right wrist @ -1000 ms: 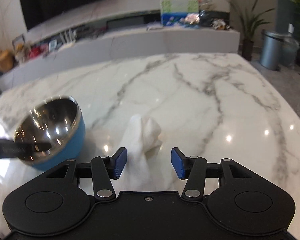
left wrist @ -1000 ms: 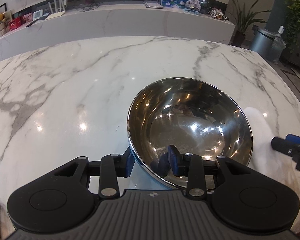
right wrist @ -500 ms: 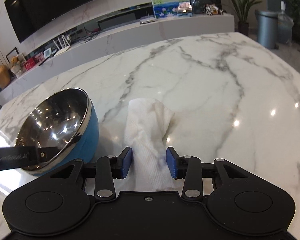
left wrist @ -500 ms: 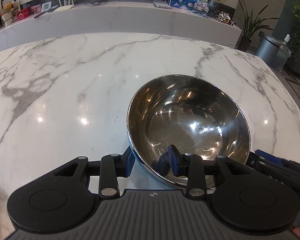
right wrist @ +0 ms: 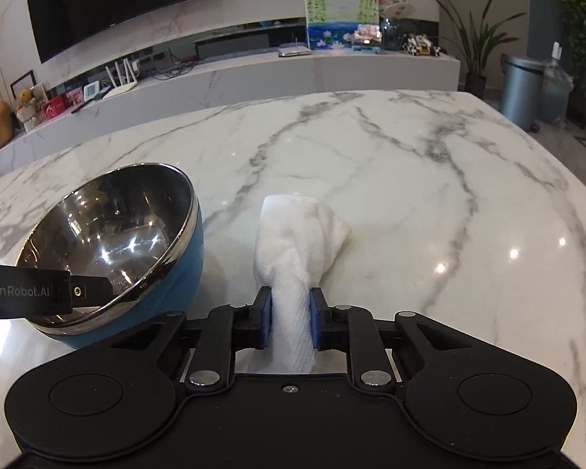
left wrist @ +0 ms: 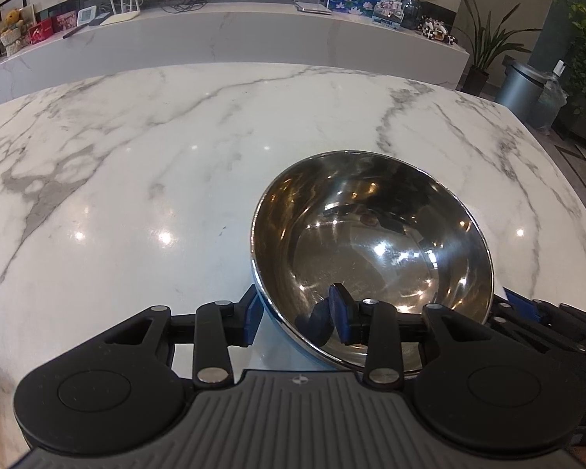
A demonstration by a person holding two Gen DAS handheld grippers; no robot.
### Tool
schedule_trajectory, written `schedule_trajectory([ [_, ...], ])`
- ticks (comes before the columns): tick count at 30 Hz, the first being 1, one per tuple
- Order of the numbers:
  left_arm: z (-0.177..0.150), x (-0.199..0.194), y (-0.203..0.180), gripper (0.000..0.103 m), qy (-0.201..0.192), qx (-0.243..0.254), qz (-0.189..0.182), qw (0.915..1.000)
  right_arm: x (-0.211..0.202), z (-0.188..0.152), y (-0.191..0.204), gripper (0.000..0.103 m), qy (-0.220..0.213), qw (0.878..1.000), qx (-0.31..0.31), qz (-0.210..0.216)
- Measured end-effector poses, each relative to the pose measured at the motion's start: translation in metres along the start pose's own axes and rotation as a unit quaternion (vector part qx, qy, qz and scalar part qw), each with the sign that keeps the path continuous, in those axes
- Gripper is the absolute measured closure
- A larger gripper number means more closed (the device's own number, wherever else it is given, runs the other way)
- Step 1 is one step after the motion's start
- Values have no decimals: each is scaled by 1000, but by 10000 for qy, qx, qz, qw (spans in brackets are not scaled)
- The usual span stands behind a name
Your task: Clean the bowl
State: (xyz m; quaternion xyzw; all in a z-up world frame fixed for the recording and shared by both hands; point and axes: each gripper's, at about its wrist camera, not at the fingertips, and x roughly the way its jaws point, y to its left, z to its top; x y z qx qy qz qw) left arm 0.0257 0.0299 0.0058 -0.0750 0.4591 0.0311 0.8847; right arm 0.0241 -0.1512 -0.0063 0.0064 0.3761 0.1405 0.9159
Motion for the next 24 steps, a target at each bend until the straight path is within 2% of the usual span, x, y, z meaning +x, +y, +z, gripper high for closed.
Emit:
schedule_trajectory([
  [1, 0, 0, 0, 69, 15, 14, -1, 10000, -3, 4, -1, 86, 153, 9996, 109, 214],
  [5, 0, 0, -2, 69, 73, 94, -10, 9999, -16, 13, -1, 86, 325, 9973, 154, 634],
  [15, 2, 1, -3, 69, 132, 316, -2, 9994, -22, 11, 6, 86, 418, 9948, -547, 755],
  [20, 2, 0, -3, 69, 129, 352, 2, 9993, -13, 4, 11, 86, 645, 9922, -672, 832],
  [24, 2, 0, -3, 69, 128, 373, -1, 9992, -16, 6, 11, 86, 598, 9927, -635, 830],
])
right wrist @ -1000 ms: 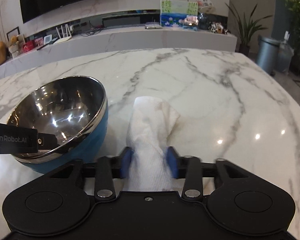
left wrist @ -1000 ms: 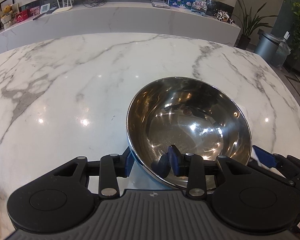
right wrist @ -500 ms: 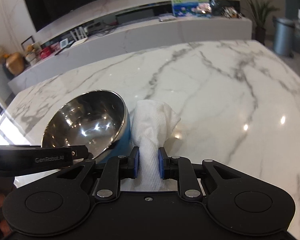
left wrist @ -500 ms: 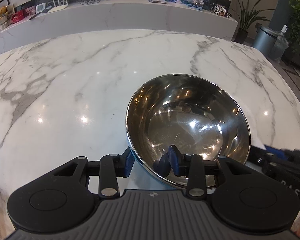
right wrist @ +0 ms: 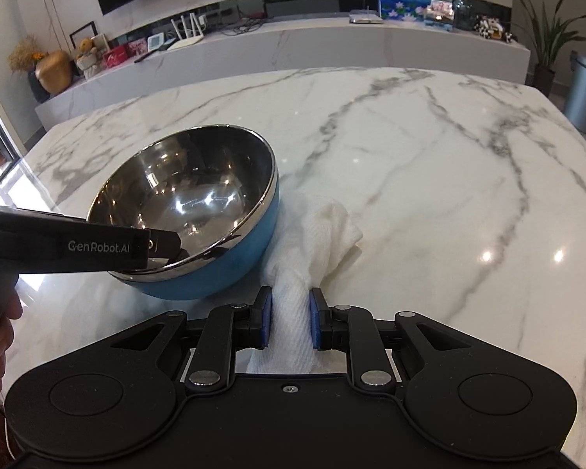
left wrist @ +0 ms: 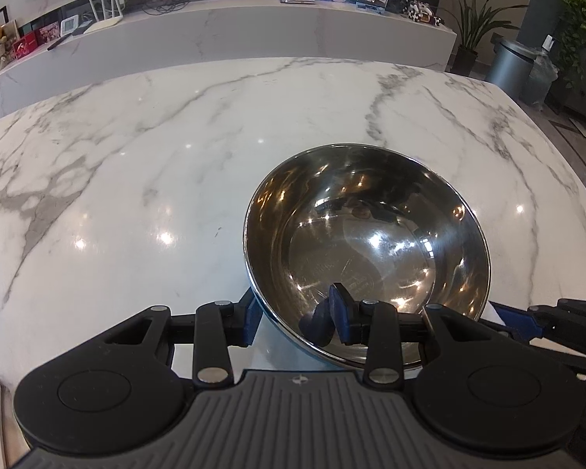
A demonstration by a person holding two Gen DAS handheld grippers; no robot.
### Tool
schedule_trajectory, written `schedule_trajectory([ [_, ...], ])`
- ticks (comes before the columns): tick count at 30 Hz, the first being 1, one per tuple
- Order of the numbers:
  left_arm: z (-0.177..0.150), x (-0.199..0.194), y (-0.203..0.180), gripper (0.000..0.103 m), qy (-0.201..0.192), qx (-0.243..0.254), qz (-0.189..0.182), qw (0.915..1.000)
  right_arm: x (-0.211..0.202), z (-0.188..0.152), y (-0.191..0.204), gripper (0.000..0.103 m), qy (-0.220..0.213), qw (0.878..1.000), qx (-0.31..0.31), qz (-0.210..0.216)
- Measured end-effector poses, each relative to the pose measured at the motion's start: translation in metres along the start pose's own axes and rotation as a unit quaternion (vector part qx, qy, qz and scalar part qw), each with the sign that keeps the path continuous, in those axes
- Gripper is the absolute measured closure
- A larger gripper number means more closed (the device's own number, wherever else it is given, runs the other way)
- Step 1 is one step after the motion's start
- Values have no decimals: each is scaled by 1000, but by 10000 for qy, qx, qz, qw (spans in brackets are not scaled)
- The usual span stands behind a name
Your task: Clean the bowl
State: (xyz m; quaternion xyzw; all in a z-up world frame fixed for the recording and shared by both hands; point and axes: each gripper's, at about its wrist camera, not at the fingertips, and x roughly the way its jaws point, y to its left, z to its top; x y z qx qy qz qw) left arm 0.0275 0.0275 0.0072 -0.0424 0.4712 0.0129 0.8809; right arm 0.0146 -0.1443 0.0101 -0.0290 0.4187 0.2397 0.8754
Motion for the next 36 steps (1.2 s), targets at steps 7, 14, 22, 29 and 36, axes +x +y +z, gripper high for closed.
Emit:
schedule_trajectory([
  [7, 0, 0, 0, 68, -10, 18, 0, 10000, -17, 10, 0, 86, -381, 9992, -46, -89],
  [14, 0, 0, -1, 68, -27, 44, 12, 10000, -26, 16, -3, 86, -614, 9981, -59, -52],
  [22, -1, 0, -1, 68, -44, 56, 14, 10000, -10, 10, -2, 86, -335, 9994, -52, 33],
  [29, -1, 1, 3, 56, 41, -100, -2, 9999, 3, 1, 0, 86, -32, 9998, 8, 170],
  [36, -3, 4, 18, 40, 464, -597, -431, 9962, 6, -1, 2, 86, 31, 9998, -37, 193],
])
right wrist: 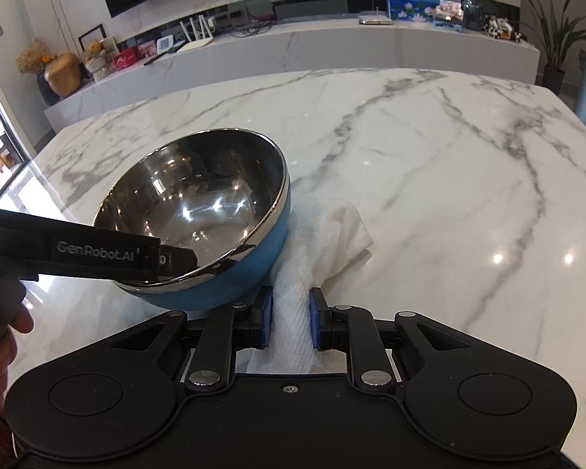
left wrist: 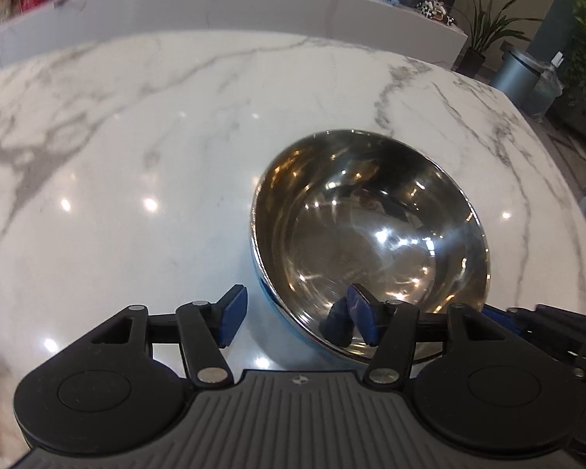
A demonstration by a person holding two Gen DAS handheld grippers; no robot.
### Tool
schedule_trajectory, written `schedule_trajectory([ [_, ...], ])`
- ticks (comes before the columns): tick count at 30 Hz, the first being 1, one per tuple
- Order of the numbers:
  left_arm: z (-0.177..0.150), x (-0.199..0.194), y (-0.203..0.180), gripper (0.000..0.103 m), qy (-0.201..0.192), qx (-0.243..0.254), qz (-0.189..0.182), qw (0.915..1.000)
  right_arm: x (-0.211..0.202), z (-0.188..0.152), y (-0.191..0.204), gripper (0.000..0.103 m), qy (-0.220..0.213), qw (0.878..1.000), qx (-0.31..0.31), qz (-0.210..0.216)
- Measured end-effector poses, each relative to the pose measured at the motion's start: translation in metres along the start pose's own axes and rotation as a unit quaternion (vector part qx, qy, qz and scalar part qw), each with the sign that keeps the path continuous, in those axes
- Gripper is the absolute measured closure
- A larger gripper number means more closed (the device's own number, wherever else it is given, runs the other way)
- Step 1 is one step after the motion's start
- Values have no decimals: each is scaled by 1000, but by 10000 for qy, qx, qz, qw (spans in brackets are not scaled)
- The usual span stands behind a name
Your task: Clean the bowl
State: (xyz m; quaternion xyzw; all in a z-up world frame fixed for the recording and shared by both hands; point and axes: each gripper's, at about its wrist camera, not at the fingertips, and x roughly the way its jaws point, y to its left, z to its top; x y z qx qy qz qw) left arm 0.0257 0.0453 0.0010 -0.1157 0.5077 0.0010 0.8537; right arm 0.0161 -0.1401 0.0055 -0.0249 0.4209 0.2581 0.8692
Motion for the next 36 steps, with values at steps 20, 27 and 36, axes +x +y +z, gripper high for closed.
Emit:
schedule_trajectory([
  [20, 15, -4, -7, 81, -455, 349, 272, 9980, -27, 15, -11, 86, -601, 9980, -20, -170],
  [27, 15, -1, -5, 80, -345, 278, 347, 9984, -22, 14, -8, 86, -511, 9985, -95, -148],
  [36, 8, -4, 1, 45, -200, 93, 418, 9989, -19, 14, -6, 86, -487, 9986, -140, -166],
])
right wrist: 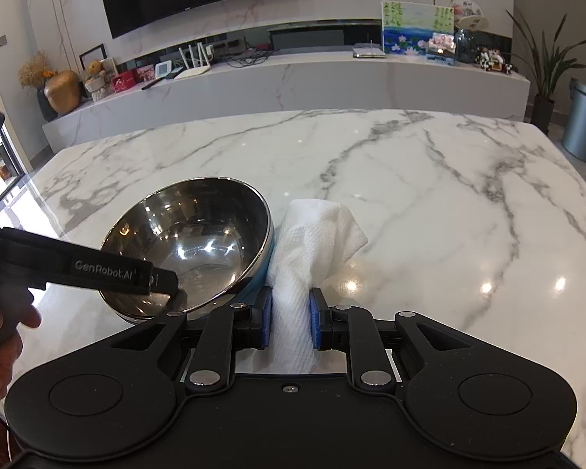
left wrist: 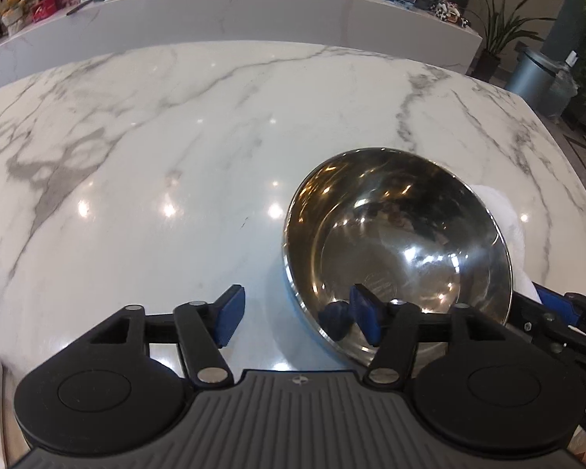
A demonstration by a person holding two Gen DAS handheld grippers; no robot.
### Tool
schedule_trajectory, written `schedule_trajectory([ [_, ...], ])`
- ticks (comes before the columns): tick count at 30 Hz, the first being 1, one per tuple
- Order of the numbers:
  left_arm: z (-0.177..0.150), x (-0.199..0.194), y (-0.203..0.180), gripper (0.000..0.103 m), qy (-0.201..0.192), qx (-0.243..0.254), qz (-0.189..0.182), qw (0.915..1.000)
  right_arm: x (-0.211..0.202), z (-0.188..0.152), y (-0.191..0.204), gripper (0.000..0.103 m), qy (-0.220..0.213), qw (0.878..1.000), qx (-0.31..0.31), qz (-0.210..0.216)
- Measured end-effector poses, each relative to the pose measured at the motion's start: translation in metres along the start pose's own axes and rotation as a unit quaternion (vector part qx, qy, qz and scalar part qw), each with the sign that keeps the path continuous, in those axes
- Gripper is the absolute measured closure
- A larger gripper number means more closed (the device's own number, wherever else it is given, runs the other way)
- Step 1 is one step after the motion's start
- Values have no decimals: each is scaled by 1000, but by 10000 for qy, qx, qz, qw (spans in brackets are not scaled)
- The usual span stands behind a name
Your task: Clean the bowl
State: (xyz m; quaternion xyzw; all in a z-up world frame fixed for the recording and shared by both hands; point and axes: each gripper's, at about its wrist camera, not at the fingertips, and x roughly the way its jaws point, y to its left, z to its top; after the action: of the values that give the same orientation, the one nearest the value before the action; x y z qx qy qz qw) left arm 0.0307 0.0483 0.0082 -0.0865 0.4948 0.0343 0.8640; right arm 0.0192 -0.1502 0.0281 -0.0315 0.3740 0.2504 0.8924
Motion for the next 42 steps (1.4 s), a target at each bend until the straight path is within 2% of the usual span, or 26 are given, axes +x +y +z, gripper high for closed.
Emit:
schedule_trajectory([
  [6, -5, -15, -2, 46, -43, 85, -174, 9998, 0, 0, 1, 86, 11, 10000, -18, -7],
  [8, -5, -18, -3, 58, -79, 97, -167, 9998, 0, 0, 1, 86, 10, 10000, -30, -12],
  [13, -2, -19, -7, 74, -154, 211, -98, 9996, 0, -1, 2, 86, 16, 10000, -86, -25],
  [18, -1, -15, -12, 74, -202, 357, -5, 9992, 1, -4, 7, 86, 112, 9997, -210, 33],
  [25, 2, -8, -11, 72, -235, 266, 75, 9993, 10, -12, 12, 86, 451, 9983, -257, 260],
  [27, 1, -3, -8, 67, -59, 136, 9, 9999, 12, -14, 14, 86, 500, 9979, -293, 287],
  [29, -2, 0, -6, 56, 83, 33, -88, 9999, 13, -14, 15, 86, 517, 9978, -306, 288],
  [34, -4, -2, -6, 56, 88, 48, -54, 9999, 13, -15, 16, 86, 520, 9979, -303, 253],
  [36, -3, -4, -7, 60, 41, 109, -14, 9999, 13, -15, 17, 86, 515, 9979, -301, 235],
  [37, -4, -5, -9, 67, 8, 190, 19, 9998, 13, -15, 17, 86, 509, 9980, -313, 205],
  [42, -3, -3, -15, 72, -81, 468, 110, 9988, 8, -11, 14, 86, 363, 9989, -306, 42],
])
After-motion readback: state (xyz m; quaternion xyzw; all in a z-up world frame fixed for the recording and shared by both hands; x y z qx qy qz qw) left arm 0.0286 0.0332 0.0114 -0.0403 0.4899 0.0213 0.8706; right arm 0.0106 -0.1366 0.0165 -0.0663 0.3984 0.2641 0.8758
